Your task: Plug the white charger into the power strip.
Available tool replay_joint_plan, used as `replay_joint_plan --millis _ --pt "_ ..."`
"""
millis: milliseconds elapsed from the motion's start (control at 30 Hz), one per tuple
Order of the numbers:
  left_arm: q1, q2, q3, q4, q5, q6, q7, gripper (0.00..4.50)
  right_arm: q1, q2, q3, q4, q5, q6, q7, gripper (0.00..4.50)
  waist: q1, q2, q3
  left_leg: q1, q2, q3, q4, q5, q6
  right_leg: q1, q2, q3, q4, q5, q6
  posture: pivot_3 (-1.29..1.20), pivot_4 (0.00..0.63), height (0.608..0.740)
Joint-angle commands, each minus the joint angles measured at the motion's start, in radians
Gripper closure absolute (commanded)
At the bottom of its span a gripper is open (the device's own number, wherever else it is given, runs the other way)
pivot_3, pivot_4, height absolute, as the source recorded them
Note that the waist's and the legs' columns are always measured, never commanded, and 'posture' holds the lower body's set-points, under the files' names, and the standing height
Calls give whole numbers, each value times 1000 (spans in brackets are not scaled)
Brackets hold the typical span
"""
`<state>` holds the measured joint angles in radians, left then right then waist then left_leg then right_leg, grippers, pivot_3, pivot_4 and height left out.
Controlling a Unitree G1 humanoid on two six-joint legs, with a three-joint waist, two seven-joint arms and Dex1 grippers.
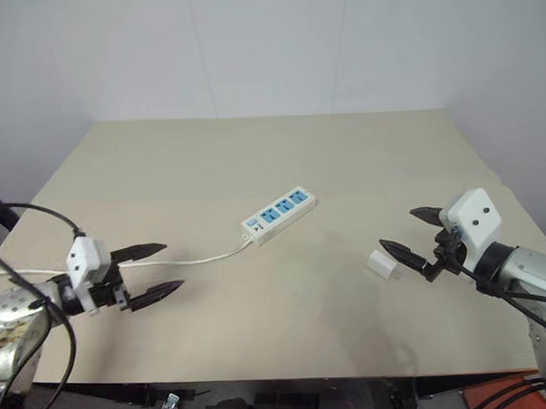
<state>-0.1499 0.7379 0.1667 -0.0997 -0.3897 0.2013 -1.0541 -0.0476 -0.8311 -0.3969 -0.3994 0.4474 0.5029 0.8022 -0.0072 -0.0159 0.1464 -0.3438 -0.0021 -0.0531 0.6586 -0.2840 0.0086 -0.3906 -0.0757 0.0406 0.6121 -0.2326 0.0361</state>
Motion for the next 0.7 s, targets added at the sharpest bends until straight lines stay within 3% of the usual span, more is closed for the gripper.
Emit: replay_joint_plan --millis 33,267,300,433,700 --pt "-152 -39 -109 96 97 14 61 13 -18 -6 -12 -45 14 8 -22 0 2 0 0 0 0 0 0 0 0 1 0 0 0 0 0 0 150 740" --pt "-442 -190 -352 399 302 120 150 13 -31 -6 -11 -78 20 17 -50 0 -5 -1 0 -2 -1 -1 1 0 0 0 0 0 -1 0 1 0 150 740" --pt "-466 -211 -380 436 336 140 176 193 -31 -5 -16 -90 25 20 -55 0 -8 -1 0 -3 -1 -1 1 0 0 -1 0 0 -1 0 1 0 150 740" --pt "-480 -238 -419 479 376 163 182 1126 -21 -5 -33 -123 34 31 -68 0 -10 -1 0 -3 -1 -1 1 0 1 -2 1 1 0 0 1 0 150 740" --pt "-434 -245 -409 421 374 206 196 3710 2 -6 -51 -141 42 37 -78 0 -9 0 0 1 -1 -1 1 0 0 2 0 1 2 0 2 0 150 740"
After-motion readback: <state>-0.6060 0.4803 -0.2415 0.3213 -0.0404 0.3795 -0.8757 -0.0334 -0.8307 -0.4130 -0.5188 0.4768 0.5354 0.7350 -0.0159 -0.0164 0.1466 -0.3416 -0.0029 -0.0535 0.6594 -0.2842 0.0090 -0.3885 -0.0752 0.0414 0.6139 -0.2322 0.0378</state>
